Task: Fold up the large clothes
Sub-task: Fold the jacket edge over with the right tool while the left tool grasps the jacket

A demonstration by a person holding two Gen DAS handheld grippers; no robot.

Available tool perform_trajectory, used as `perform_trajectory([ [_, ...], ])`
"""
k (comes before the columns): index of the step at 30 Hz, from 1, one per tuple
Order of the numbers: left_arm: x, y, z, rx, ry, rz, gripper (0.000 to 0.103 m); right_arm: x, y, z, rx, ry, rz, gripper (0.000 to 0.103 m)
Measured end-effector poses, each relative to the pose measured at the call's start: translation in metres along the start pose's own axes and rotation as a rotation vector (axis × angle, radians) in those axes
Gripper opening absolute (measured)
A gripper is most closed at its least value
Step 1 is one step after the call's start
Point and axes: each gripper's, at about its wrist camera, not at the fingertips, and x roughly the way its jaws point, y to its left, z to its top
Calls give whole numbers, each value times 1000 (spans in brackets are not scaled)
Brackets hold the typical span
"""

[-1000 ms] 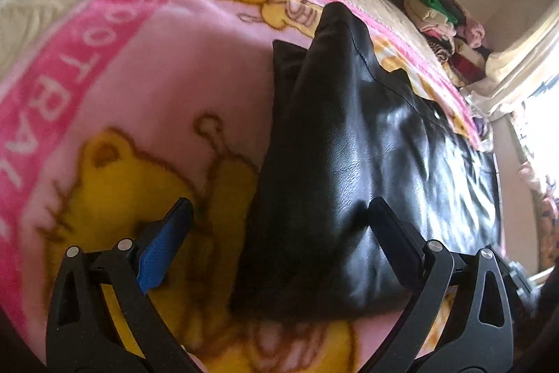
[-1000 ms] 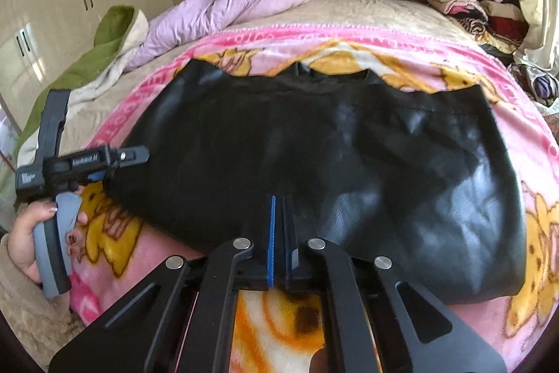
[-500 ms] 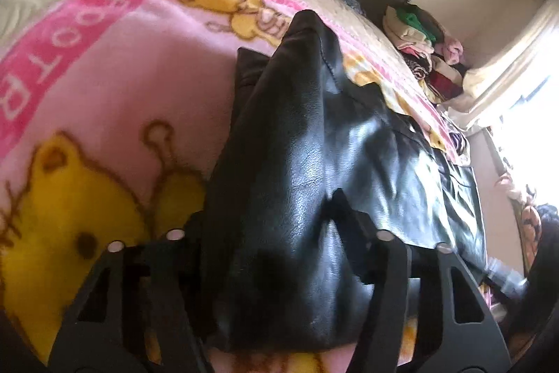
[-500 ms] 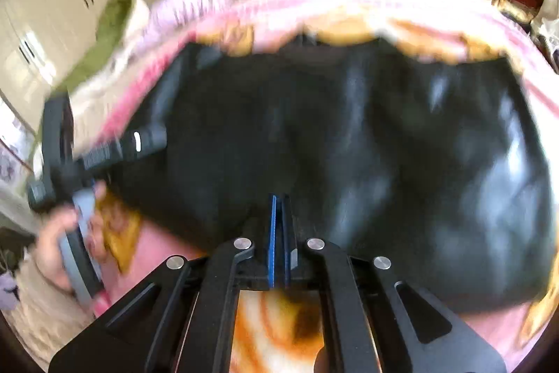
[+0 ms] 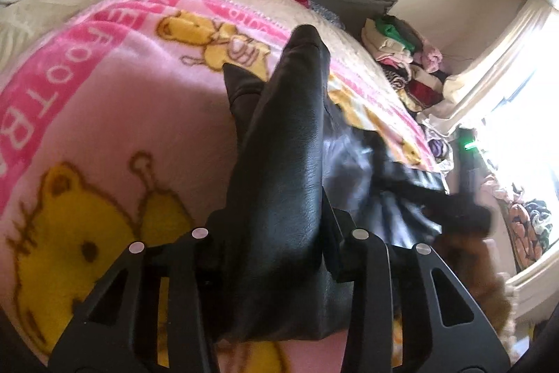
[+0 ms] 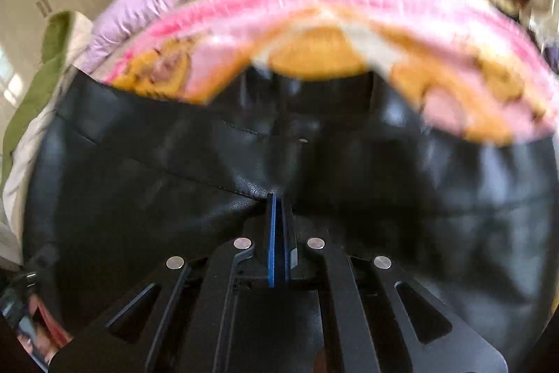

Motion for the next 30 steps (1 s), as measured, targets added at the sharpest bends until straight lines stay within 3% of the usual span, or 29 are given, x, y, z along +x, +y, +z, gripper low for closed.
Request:
perform_trajectory([
  [5, -1, -8, 3, 22, -12, 12, 29, -46, 6, -8, -31, -49, 65, 2],
  [7, -1, -6, 3, 12, -9, 5, 29, -81, 7, -27, -59, -90, 96, 2],
  [11, -3, -6, 3, 19, -13, 8, 29, -116, 12, -67, -82, -90, 145, 2],
  [16, -6, -10, 2, 39, -21, 13, 28, -117, 17, -113, -90, -31, 180, 2],
  [20, -8, -15, -1, 50, -22, 10, 28, -90, 15, -133, -79, 9, 133, 2],
  [24, -10, -26, -3, 92, -40, 33, 27, -98, 19, -130, -90, -5, 124, 2],
  [27, -16, -33, -1, 107, -53, 15, 26, -133, 21, -125, -121, -99, 130, 4],
  [30, -21, -48, -2, 146, -71, 5, 25, -168, 14, -113, -92, -167, 160, 17],
])
